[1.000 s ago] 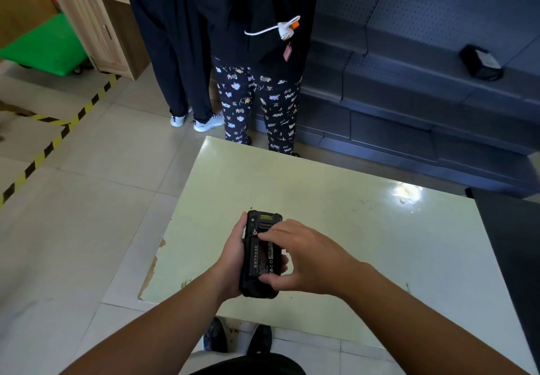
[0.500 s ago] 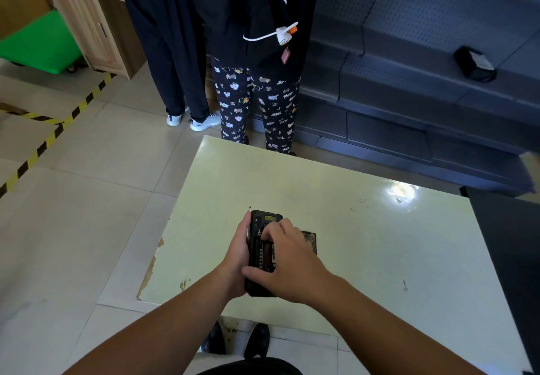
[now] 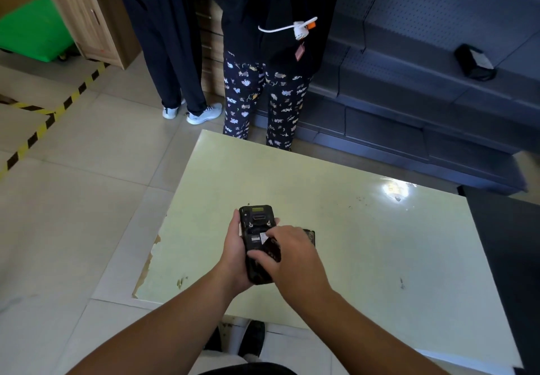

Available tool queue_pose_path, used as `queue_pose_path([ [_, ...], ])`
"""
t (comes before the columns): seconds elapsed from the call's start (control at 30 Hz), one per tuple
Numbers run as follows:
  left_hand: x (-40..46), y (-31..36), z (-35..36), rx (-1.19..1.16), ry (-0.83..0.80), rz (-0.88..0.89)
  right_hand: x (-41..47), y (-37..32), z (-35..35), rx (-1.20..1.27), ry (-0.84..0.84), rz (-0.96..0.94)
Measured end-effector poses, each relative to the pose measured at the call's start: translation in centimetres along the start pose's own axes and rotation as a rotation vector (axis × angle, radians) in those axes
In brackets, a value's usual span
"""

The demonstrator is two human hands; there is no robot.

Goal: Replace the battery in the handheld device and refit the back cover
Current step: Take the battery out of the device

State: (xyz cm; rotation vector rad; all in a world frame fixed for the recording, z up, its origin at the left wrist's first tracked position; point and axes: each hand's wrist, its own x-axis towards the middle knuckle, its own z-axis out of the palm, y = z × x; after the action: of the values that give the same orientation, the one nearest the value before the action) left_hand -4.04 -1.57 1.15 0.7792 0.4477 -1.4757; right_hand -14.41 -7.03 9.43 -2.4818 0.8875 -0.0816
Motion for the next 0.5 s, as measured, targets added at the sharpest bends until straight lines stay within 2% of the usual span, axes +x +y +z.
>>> queue_pose_path([
  [0.07,0.3,-0.1,0.5,-0.015,-0.021,0.002,-0.2,-0.1,-0.1,-0.115,-0.011,-0.039],
  [0.17,0.9,-0.2,0.9,-0.043,-0.051,0.005,-0.8,-0.5,0.1,-0.312,-0.143,-0.038],
  [0.33,2.0,-0.8,0.5,0.071,-0.033,0.016,-0.6,-0.5,-0.7,-0.391,-0.259,0.063],
  [0.4,2.7,-1.0,0.1,0.212,0.057,0.031,-0.1,0.0,-1.5,-0.359,-0.249,0.114],
  [0.5,4.1,-1.1,-0.9,0.482,0.321,0.198,0.5,1.3,-2.8,-0.357,-0.195,0.139],
])
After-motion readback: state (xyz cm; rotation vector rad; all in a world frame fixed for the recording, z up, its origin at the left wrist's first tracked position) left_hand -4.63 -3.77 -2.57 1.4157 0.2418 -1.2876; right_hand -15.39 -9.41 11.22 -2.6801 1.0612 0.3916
